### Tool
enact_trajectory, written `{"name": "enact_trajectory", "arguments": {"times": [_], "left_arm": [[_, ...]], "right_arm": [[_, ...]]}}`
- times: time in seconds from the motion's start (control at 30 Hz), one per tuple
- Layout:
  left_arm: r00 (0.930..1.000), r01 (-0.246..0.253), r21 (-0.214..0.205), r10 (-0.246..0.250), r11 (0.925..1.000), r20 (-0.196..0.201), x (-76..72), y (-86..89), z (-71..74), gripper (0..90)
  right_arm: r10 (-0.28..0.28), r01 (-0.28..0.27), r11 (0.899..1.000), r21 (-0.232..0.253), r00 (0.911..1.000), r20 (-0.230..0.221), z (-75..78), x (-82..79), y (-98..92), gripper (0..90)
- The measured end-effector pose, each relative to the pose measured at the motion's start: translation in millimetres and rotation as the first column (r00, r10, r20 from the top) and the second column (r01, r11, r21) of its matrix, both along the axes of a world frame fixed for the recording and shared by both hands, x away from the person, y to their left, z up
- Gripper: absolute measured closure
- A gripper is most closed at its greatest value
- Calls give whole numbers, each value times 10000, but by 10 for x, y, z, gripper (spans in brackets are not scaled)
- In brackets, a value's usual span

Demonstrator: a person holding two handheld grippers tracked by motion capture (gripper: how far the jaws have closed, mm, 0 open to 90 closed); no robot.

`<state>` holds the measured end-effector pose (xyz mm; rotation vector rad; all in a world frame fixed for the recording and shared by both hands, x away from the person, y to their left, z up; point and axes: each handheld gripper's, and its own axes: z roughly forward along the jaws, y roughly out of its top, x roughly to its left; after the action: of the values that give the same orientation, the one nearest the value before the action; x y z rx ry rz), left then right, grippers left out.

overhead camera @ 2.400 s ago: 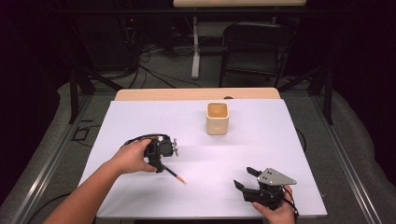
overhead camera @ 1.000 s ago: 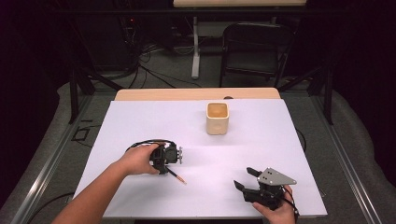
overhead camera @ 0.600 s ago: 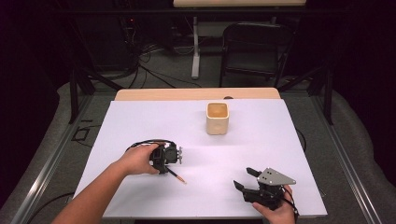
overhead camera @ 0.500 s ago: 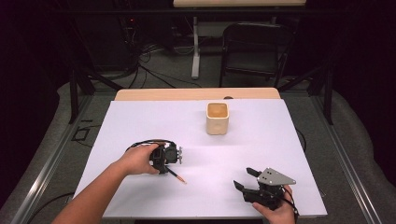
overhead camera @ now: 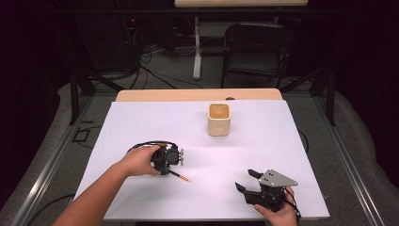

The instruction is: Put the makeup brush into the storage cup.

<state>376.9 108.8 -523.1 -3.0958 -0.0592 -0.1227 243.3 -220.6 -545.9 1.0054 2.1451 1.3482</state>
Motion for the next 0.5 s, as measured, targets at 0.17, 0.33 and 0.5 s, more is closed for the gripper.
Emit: {"name": "enact_trajectory", "arguments": {"times": [0.17, 0.33, 0.5], "left_arm": [[9999, 99, 96, -98, 9999, -110, 0, -5, 1, 814], [9999, 99, 96, -98, 9999, -110, 0, -5, 1, 814], [9996, 161, 67, -159, 9998, -225, -19, -6, -8, 830]], "right_arm": [[26, -26, 10000, -21, 10000, -35, 0, 0, 1, 315], [26, -26, 10000, -21, 10000, -35, 0, 0, 1, 314], [0, 0, 10000, -7, 10000, -69, -2, -1, 3, 314]]}}
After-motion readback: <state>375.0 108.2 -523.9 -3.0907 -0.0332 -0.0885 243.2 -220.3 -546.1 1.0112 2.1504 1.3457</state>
